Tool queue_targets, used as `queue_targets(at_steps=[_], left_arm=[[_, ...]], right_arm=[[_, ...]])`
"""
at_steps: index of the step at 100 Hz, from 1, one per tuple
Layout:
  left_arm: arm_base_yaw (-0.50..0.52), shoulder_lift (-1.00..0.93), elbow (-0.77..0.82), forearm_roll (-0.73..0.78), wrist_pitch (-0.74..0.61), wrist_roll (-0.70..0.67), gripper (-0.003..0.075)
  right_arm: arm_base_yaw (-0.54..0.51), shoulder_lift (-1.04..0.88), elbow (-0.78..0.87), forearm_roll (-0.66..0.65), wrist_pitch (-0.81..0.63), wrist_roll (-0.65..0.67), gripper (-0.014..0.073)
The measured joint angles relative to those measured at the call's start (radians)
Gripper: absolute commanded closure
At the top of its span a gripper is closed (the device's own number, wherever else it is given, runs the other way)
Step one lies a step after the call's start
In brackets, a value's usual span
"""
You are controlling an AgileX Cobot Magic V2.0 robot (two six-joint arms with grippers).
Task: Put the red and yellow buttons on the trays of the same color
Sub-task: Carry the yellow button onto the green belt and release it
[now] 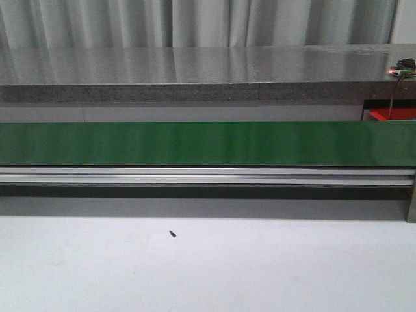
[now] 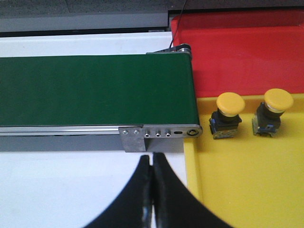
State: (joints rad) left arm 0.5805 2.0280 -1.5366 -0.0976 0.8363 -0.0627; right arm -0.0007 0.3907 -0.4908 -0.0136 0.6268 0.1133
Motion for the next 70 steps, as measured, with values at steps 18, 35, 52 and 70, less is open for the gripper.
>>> queue_targets(at_steps=[18, 35, 52, 70], left_arm=[[0.0, -0.022, 0.0, -0.001, 0.003, 0.0, 0.0556], [0.0, -0.131, 0.0, 0.008, 0.005, 0.0, 0.0556], [0.001, -0.241, 0.0, -0.029, 0.027, 0.044, 0.0556], [-0.018, -0.301, 0.0, -0.105, 0.079, 0.113, 0.0556]], right_arm=[[0.0, 0.0, 0.0, 0.0, 0.0, 0.0, 0.066], [0.0, 0.0, 0.0, 0.0, -0.002, 0.0, 0.066], [0.0, 0.0, 0.0, 0.0, -0.002, 0.0, 0.066], [0.0, 0.0, 0.0, 0.0, -0.002, 0.0, 0.066]])
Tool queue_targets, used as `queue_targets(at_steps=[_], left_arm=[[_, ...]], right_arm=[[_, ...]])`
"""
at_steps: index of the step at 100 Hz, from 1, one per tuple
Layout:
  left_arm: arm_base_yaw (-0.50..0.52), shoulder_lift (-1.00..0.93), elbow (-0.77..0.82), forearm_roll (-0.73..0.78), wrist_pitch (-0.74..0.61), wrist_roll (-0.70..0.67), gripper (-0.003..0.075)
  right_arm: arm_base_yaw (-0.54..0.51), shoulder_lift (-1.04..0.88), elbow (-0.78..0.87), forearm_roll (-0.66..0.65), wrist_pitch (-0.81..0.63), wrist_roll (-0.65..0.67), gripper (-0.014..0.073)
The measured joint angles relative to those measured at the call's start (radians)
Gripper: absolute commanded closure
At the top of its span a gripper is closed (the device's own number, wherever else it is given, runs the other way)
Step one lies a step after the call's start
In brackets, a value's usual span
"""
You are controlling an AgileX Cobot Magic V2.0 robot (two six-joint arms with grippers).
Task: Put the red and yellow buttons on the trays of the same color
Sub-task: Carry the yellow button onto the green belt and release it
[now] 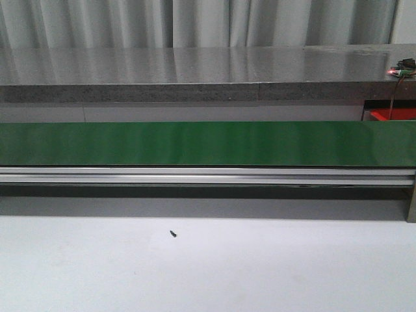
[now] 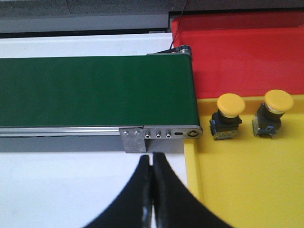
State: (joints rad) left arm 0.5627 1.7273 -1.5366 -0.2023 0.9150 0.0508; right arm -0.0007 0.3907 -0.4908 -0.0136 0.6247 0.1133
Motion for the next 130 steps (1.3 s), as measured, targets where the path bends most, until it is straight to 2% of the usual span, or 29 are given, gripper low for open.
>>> queue_targets(at_steps=[42, 77, 89, 101, 106, 111, 130], left_arm=[[-0.241, -0.001, 0.0, 0.068, 0.031, 0.029, 0.0556], [-0.271, 0.101, 0.0, 0.051, 0.066, 0.027, 0.0535], [-0.271, 0.115, 0.0, 0.051, 0.071, 0.029, 0.0447], [-0.271, 0.115, 0.0, 0.049, 0.076, 0.039, 0.0252], [-0.271, 0.115, 0.0, 0.044, 0.08, 0.043, 0.0201], [-0.271, 0.115, 0.0, 0.033, 0.082, 0.046, 0.0182], [-0.271, 0.094, 0.0, -0.083, 0.069, 0.095, 0.0185]], right_arm=[[0.0, 0.0, 0.0, 0.0, -0.001, 0.0, 0.066], [0.0, 0.0, 0.0, 0.0, -0.001, 0.0, 0.066], [0.0, 0.0, 0.0, 0.0, -0.001, 0.0, 0.066], [0.0, 0.0, 0.0, 0.0, -0.001, 0.0, 0.066], [0.0, 0.0, 0.0, 0.0, -0.001, 0.0, 0.066], [0.0, 0.0, 0.0, 0.0, -0.001, 0.0, 0.066], [0.0, 0.0, 0.0, 0.0, -0.001, 0.0, 0.066]])
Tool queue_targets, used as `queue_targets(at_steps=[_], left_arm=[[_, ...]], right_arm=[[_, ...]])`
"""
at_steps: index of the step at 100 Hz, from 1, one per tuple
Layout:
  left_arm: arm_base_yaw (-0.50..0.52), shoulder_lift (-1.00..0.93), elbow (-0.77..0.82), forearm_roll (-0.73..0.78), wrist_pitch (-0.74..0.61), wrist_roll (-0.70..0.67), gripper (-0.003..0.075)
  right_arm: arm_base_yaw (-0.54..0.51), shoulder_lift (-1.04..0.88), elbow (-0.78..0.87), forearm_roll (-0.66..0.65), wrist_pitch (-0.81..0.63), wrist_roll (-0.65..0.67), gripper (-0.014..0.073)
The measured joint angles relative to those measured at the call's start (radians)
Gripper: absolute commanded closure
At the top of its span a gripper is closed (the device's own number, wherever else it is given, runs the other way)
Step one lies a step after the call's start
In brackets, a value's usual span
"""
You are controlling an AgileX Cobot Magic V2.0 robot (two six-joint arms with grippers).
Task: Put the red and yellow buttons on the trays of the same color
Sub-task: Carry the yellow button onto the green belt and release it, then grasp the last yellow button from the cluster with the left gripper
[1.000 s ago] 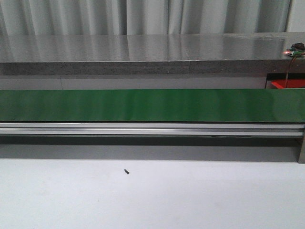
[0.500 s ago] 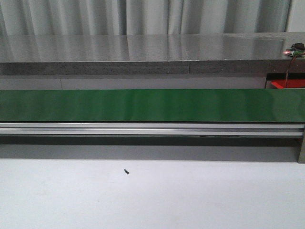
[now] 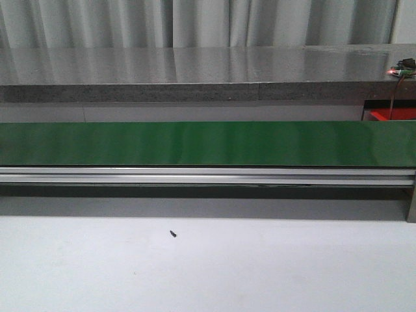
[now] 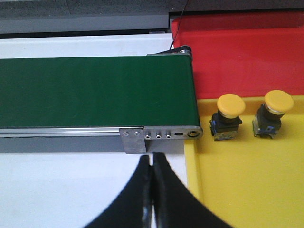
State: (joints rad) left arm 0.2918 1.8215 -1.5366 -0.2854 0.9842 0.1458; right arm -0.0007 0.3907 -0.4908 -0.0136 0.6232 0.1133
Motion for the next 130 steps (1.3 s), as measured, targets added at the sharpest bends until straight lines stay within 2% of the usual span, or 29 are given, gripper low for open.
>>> queue_targets(at_steps=[10, 39, 62, 96, 130], left_arm=[[-0.001, -0.026, 0.0, -0.009, -0.011, 0.006, 0.0188], [0.011, -0.129, 0.0, 0.114, -0.106, -0.025, 0.0194], [0.092, -0.14, 0.017, 0.171, -0.089, -0.069, 0.0221], [0.203, -0.138, 0.134, 0.177, -0.084, -0.069, 0.0226], [0.218, -0.067, 0.167, 0.174, -0.082, -0.069, 0.0226]], right_arm=[[0.0, 0.0, 0.0, 0.0, 0.0, 0.0, 0.066], [0.0, 0.0, 0.0, 0.0, 0.0, 0.0, 0.066], [0.0, 0.0, 0.0, 0.0, 0.0, 0.0, 0.066], [0.0, 0.0, 0.0, 0.0, -0.002, 0.0, 0.066], [0.0, 0.0, 0.0, 0.0, -0.003, 0.0, 0.066]])
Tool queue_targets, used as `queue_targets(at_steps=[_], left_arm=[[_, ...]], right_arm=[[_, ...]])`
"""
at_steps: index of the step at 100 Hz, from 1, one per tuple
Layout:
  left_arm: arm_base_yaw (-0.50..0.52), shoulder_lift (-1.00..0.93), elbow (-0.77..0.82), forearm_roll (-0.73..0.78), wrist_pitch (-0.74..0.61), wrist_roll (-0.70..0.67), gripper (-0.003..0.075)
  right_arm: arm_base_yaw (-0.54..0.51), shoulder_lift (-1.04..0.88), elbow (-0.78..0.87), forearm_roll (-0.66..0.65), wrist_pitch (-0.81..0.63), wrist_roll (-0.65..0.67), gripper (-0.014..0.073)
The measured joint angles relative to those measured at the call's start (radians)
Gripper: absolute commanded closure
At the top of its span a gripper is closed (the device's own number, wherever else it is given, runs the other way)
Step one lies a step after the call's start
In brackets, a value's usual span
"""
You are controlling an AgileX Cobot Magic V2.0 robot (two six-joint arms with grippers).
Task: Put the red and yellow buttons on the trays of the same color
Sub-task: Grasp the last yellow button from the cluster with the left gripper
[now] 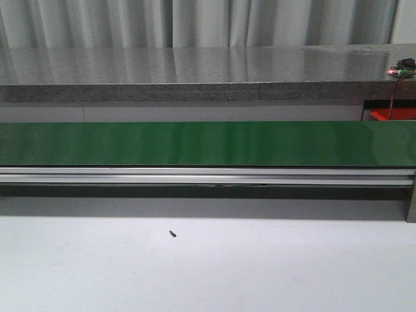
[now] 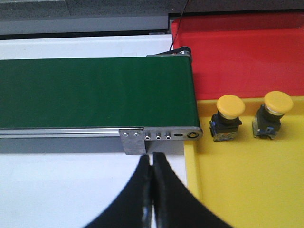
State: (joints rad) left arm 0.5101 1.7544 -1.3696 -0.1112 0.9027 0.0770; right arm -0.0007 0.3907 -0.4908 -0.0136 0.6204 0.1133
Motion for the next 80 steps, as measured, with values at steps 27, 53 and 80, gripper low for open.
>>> queue_targets(at_steps=[27, 53, 80], left_arm=[[0.0, 0.044, 0.004, -0.018, -0.002, 0.002, 0.0226], [-0.006, 0.078, 0.004, -0.035, -0.013, 0.015, 0.0226], [-0.006, 0.104, 0.004, -0.039, -0.043, 0.036, 0.0226]], right_arm=[[0.0, 0.0, 0.0, 0.0, 0.0, 0.0, 0.066], [0.0, 0.0, 0.0, 0.0, -0.002, 0.0, 0.066], [0.0, 0.0, 0.0, 0.0, -0.002, 0.0, 0.066]])
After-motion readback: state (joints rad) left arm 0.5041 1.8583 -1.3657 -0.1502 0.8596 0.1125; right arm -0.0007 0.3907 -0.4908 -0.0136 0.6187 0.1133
